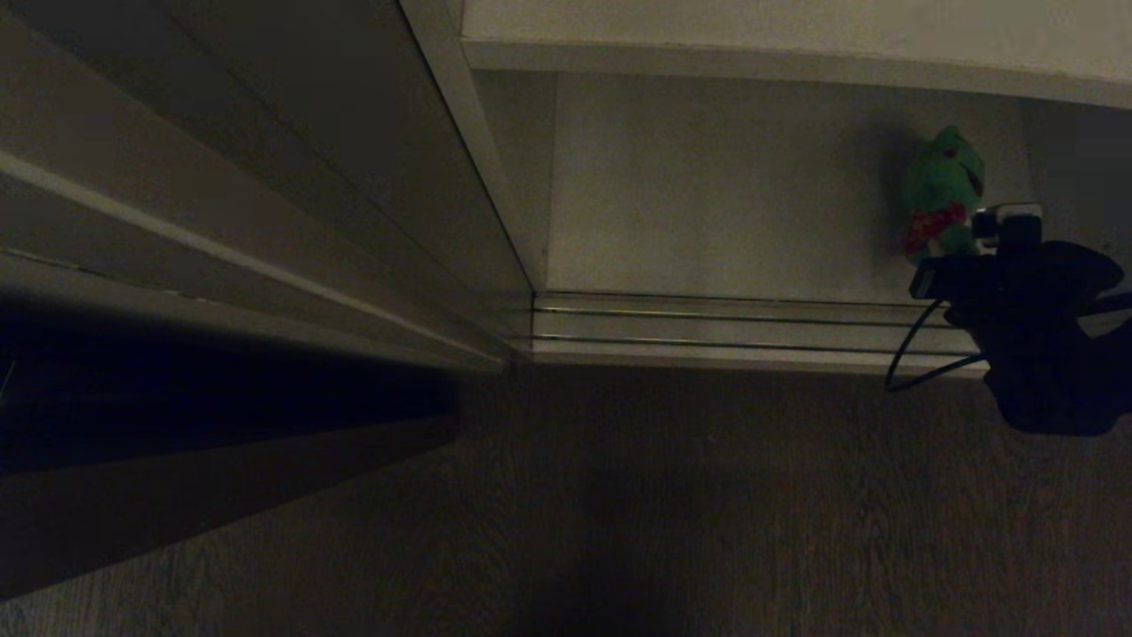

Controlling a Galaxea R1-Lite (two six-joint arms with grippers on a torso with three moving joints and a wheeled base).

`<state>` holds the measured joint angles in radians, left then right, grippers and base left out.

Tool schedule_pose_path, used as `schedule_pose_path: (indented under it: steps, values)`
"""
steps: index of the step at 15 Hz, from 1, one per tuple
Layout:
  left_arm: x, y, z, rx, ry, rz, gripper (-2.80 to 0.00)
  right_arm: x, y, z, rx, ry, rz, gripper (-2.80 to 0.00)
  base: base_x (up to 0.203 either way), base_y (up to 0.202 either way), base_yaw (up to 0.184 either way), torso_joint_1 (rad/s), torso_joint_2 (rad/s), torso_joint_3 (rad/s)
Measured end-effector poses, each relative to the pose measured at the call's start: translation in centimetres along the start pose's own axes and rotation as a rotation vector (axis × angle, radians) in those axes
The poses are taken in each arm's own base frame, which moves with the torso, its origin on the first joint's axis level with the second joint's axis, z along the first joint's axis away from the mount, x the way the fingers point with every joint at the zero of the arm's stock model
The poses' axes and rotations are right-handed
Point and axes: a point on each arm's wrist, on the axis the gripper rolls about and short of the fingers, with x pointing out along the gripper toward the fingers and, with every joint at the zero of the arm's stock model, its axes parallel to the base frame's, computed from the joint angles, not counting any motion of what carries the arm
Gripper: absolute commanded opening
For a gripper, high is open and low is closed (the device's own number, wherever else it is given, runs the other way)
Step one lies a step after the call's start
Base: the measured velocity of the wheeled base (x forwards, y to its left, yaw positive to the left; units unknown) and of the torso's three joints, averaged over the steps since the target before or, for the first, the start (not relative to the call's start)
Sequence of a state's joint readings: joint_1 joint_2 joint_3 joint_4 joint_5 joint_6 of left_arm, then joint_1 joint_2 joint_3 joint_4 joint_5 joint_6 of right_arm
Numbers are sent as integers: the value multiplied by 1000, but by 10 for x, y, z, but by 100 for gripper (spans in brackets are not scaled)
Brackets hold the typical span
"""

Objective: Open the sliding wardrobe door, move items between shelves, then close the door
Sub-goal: Place the green doll on the higher shelf

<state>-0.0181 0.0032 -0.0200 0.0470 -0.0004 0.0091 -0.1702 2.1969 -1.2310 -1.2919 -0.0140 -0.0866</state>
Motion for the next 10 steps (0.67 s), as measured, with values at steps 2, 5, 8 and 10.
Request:
schedule_pose_path:
  steps: [2,5,8,10]
  values:
    - [0,0,0,0,0,1,-280,-8,0,5,1,-14,6,-280,0,0,0,0,0,0]
    - [0,0,0,0,0,1,-280,-18,-1,15,57,-21,8,-280,0,0,0,0,0,0]
    - [0,0,0,0,0,1,-280,-35,-1,14,83,31,20,-280,0,0,0,0,0,0]
    - [0,0,0,0,0,1,-280,-48,-1,13,123,77,28,-280,0,0,0,0,0,0]
